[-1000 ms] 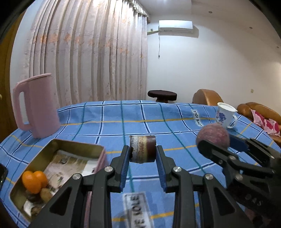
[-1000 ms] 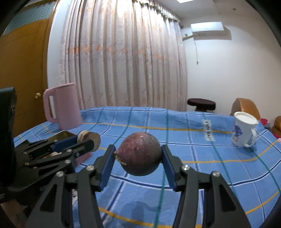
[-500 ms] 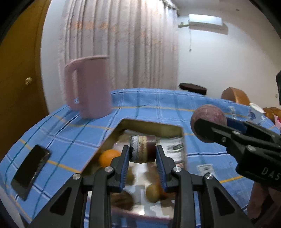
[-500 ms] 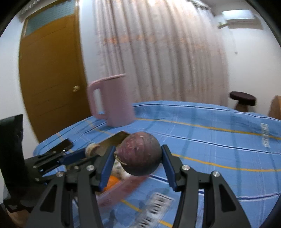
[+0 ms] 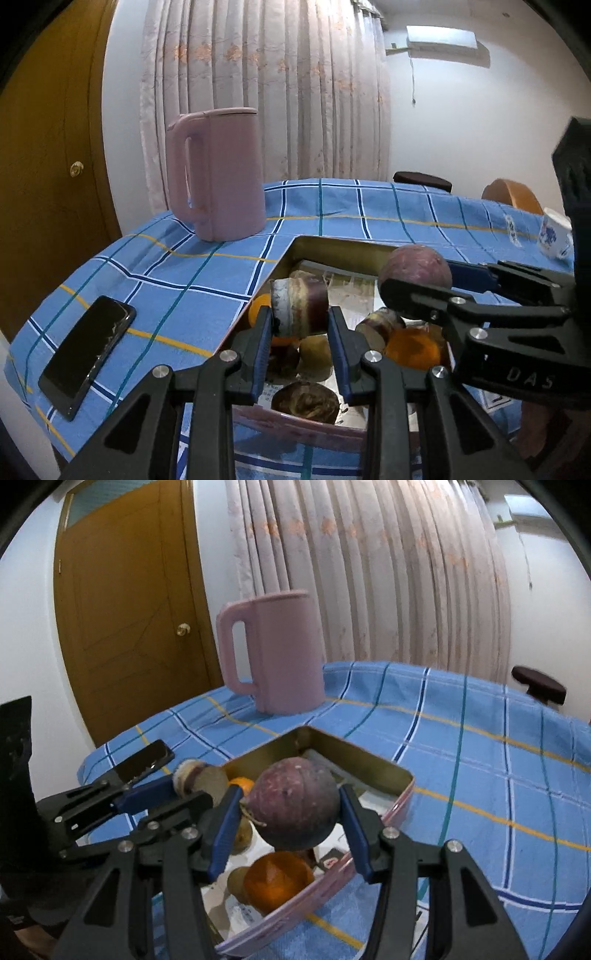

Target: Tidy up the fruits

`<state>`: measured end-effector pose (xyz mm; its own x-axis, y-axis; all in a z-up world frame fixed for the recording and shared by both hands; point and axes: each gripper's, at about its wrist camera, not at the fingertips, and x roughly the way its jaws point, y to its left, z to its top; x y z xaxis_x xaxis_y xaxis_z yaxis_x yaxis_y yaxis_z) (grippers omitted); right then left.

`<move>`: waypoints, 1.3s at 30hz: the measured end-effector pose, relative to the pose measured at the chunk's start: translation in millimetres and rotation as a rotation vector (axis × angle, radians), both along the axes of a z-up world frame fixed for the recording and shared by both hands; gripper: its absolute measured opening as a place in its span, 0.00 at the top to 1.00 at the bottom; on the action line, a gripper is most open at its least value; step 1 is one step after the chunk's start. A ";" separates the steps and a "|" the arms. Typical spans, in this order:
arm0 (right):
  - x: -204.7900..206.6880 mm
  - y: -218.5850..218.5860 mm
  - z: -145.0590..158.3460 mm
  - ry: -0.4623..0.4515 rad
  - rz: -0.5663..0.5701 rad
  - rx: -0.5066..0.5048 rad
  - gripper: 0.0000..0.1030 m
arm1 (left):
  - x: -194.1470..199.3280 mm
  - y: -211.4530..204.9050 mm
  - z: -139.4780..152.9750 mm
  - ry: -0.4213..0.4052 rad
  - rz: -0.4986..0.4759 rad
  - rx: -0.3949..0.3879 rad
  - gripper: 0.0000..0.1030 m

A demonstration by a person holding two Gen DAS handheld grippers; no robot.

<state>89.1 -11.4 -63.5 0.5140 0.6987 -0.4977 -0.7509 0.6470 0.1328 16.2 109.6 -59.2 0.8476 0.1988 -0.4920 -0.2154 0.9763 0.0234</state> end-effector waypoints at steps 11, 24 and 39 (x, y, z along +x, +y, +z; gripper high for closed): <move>-11.1 7.0 0.4 -0.023 0.052 -0.029 0.39 | 2.3 -7.3 -11.1 0.051 -0.054 -0.042 0.56; -26.2 -15.7 20.4 -0.069 -0.005 0.036 0.24 | -9.0 8.3 4.1 -0.001 -0.013 -0.081 0.37; -48.2 -68.2 47.4 -0.222 -0.256 0.024 0.04 | -21.0 -4.9 23.0 -0.045 -0.035 -0.089 0.37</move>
